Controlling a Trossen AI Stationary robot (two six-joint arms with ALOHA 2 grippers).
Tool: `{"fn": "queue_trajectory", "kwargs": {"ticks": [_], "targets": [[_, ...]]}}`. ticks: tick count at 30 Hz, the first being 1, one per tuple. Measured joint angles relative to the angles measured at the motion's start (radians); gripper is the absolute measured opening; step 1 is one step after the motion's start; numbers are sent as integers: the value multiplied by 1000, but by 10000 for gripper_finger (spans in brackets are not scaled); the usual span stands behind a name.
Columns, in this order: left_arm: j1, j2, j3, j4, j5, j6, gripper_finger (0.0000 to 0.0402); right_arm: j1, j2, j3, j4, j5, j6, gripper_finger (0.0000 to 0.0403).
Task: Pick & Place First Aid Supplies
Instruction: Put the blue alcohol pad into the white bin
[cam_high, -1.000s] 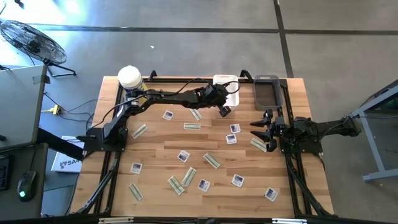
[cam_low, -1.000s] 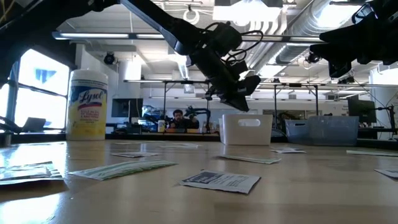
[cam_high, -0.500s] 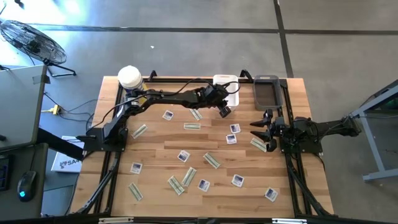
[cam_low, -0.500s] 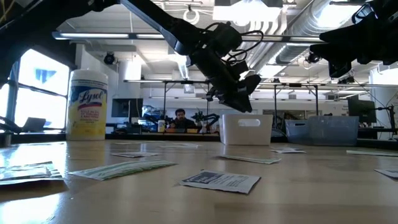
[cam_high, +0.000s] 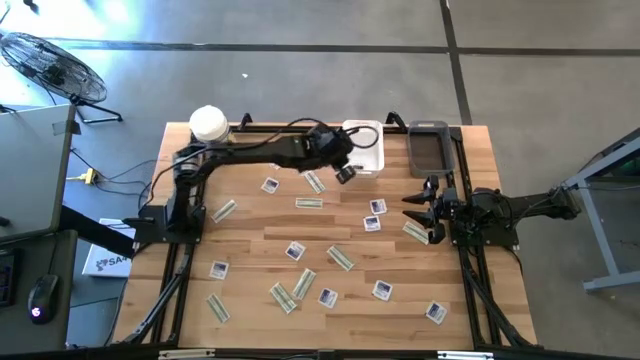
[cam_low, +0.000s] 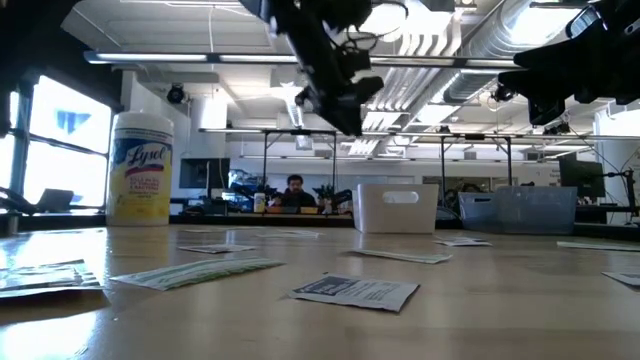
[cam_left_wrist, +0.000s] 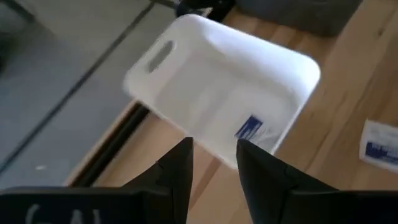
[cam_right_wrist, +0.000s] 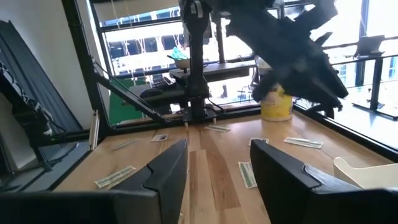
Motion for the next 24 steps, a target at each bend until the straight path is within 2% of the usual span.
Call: {"fn": "queue_trajectory", "kwargs": {"ticks": [6,11,19,24], "targets": [[-94,-71,-63,-233,-162,-55,121,0,0,0,-6,0,0,170],[-134,-112,-220,-378,-191,-230,121,0,0,0,-7,0,0,170],[-140,-235,-520,-285,-186,-443,121,0,0,0,-16,0,0,170],[-106,-329,-673,-151,-144,-532,122,0,0,0,-16,0,0,170]]}}
